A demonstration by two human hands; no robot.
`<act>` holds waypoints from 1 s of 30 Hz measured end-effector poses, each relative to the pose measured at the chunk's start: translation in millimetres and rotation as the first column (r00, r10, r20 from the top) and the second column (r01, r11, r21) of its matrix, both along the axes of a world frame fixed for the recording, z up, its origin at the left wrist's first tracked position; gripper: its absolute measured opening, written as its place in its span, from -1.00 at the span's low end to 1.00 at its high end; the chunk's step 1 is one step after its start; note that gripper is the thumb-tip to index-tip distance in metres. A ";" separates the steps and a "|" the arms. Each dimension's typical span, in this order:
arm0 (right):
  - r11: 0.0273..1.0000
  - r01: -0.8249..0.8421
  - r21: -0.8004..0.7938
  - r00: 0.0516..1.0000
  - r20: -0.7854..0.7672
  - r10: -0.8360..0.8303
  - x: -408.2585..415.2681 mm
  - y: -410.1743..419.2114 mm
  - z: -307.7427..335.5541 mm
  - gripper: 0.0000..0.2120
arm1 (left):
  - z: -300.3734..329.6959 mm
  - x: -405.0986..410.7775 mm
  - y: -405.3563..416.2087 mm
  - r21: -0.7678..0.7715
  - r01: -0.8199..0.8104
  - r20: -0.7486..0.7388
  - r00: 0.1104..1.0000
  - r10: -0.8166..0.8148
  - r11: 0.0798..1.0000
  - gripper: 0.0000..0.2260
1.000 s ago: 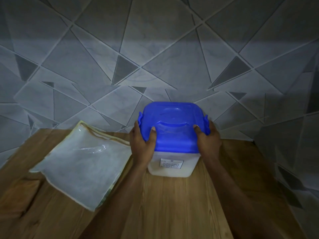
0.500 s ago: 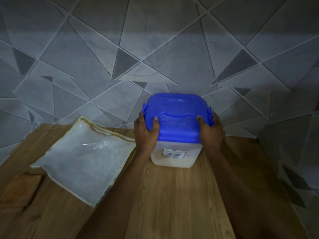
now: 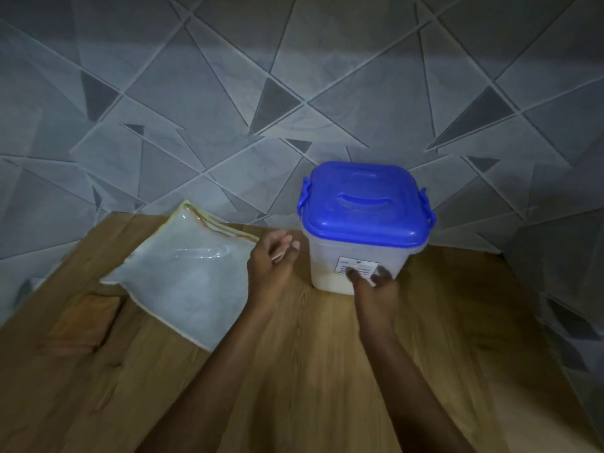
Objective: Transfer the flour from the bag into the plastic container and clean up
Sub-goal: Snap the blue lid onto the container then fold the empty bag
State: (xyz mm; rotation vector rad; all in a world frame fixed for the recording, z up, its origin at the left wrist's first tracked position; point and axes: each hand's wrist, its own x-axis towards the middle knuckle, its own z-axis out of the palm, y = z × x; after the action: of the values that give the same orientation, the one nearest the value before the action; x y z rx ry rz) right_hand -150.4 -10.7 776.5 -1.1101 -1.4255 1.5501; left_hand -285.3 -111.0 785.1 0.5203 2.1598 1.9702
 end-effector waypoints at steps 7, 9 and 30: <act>0.960 -0.258 0.112 0.964 0.090 0.249 -36.3 -37.2 -6.9 -0.83 | -2.1 -1.0 -59.0 0.021 -0.132 -0.096 0.986 0.134 0.991 -0.88; 0.937 -0.322 0.134 0.946 0.078 0.314 -44.3 -44.4 -3.7 -0.87 | -2.8 -2.7 -74.2 0.031 -0.181 -0.077 0.980 0.183 0.983 -0.88; 0.953 -0.299 0.050 0.934 0.218 0.282 -164.9 -113.4 -87.2 -0.91 | -76.0 -181.5 -213.0 -0.302 -0.198 -0.188 0.971 0.145 0.932 -0.86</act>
State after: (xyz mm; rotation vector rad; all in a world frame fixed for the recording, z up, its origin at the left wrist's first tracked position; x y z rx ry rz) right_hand -315.3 -124.1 689.4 -1.0732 -1.8492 1.5942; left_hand -466.8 -324.0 709.0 0.4648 2.6437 1.6501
